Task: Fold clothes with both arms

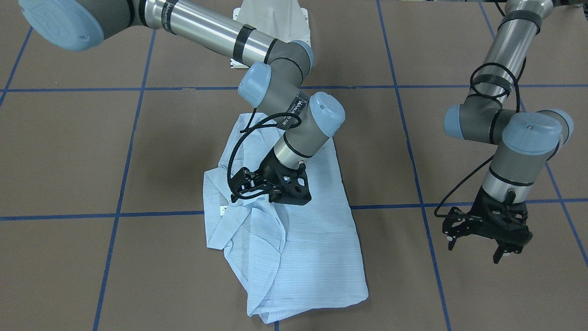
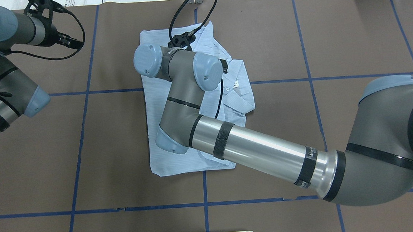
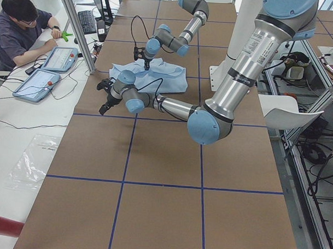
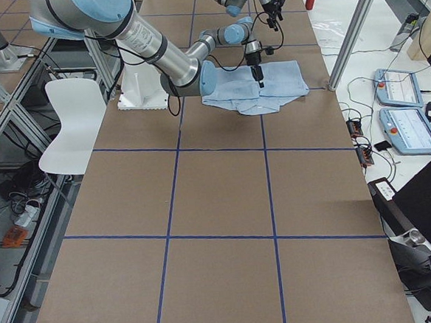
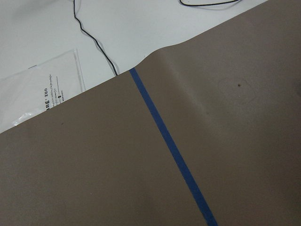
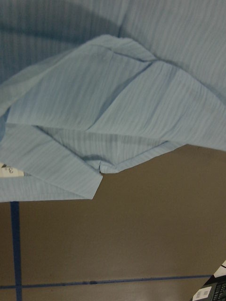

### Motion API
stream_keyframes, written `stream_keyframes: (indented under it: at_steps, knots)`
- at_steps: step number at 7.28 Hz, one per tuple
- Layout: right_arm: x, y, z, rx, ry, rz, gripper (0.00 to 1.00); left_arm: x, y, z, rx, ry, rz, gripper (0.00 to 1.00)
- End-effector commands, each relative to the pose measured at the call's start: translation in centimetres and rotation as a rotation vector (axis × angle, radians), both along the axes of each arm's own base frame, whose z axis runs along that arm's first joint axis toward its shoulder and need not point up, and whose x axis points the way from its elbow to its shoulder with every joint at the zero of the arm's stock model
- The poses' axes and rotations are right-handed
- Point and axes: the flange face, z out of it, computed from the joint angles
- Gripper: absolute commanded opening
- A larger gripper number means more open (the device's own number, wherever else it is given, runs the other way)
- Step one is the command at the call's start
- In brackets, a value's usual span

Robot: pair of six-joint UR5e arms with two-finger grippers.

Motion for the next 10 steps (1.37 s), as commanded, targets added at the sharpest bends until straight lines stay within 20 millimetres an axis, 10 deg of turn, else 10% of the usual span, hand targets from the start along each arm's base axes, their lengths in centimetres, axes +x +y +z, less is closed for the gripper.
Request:
stream_keyframes:
  at_steps: [1, 4, 7, 10]
  knots:
    - [6.0, 0.5, 7.7, -0.021, 0.075, -0.043, 1.0, -0.3, 0.5, 0.1, 0.003, 0.002, 0.0, 1.0]
    - [14.4, 0.3, 16.7, -0.019, 0.131, -0.096, 1.0, -0.5, 0.7, 0.8, -0.004, -0.004, 0.001, 1.0]
    - [18.1, 3.0, 8.4, 0.088, -0.193, -0.085, 1.0, -0.3, 1.2, -0.1, -0.011, 0.031, 0.041, 1.0]
    - [23.8, 9.4, 8.3, 0.148, -0.61, 0.074, 1.0, -0.5, 7.3, -6.3, -0.124, 0.291, 0.076, 1.0]
